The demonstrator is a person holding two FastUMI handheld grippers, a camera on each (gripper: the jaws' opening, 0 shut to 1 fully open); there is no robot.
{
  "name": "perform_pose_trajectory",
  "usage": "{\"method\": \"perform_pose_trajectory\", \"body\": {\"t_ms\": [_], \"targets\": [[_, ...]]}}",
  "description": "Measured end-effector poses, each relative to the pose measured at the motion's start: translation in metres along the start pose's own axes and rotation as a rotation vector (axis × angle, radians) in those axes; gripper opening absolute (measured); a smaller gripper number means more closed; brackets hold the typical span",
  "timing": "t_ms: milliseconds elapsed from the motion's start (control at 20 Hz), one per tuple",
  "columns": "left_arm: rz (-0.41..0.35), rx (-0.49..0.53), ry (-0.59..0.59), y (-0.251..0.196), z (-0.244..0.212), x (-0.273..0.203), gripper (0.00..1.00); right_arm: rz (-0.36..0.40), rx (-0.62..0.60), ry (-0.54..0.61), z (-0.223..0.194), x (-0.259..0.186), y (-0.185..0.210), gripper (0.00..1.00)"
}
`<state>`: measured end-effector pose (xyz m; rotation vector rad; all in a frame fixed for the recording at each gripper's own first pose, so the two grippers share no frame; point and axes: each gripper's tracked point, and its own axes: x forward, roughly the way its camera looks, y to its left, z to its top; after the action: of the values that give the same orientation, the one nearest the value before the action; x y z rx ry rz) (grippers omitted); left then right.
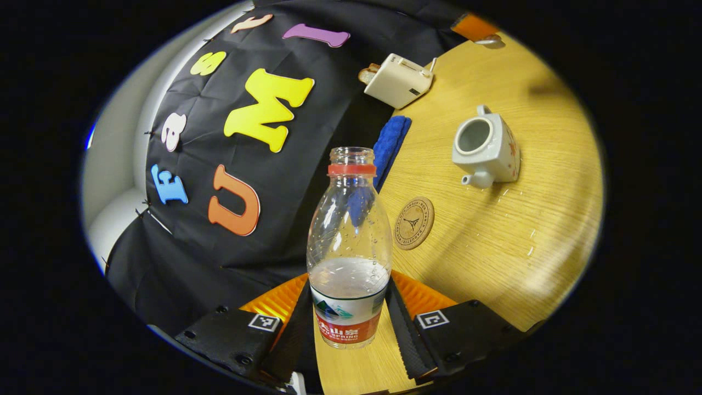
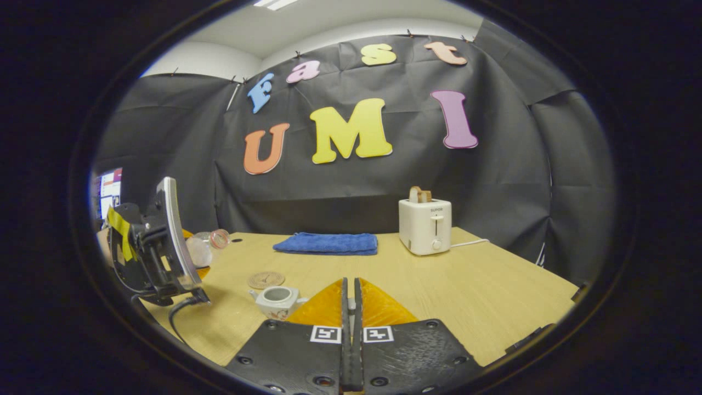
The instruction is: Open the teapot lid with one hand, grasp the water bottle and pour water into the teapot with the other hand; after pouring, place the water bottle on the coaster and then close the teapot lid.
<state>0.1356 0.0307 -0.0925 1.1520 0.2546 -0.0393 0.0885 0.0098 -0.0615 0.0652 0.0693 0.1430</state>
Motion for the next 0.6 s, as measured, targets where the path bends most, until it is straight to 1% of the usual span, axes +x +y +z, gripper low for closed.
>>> {"method": "perform_pose_trajectory", "body": {"t_ms": [100, 150, 200, 400, 500, 600], "targets": [[0.000, 0.076, -0.003, -0.001, 0.004, 0.003, 0.75, -0.010, -0.005, 0.000, -0.001, 0.001, -0.004, 0.00], [-0.004, 0.107, 0.007, -0.004, 0.004, 0.004, 0.79, -0.020, -0.009, 0.000, -0.003, 0.001, -0.008, 0.00], [-0.005, 0.137, 0.006, -0.005, 0.008, 0.002, 0.75, -0.030, -0.014, -0.002, -0.003, 0.001, -0.011, 0.00], [-0.002, 0.276, -0.008, -0.017, 0.023, -0.007, 0.75, -0.046, -0.004, -0.001, -0.005, -0.001, -0.022, 0.00], [-0.013, 0.343, -0.008, -0.023, 0.027, -0.009, 0.75, -0.058, -0.001, 0.011, -0.008, -0.002, -0.028, 0.00], [-0.019, 0.397, 0.000, -0.025, 0.031, -0.009, 0.75, -0.053, 0.000, 0.011, -0.009, -0.004, -0.029, 0.00]]}}
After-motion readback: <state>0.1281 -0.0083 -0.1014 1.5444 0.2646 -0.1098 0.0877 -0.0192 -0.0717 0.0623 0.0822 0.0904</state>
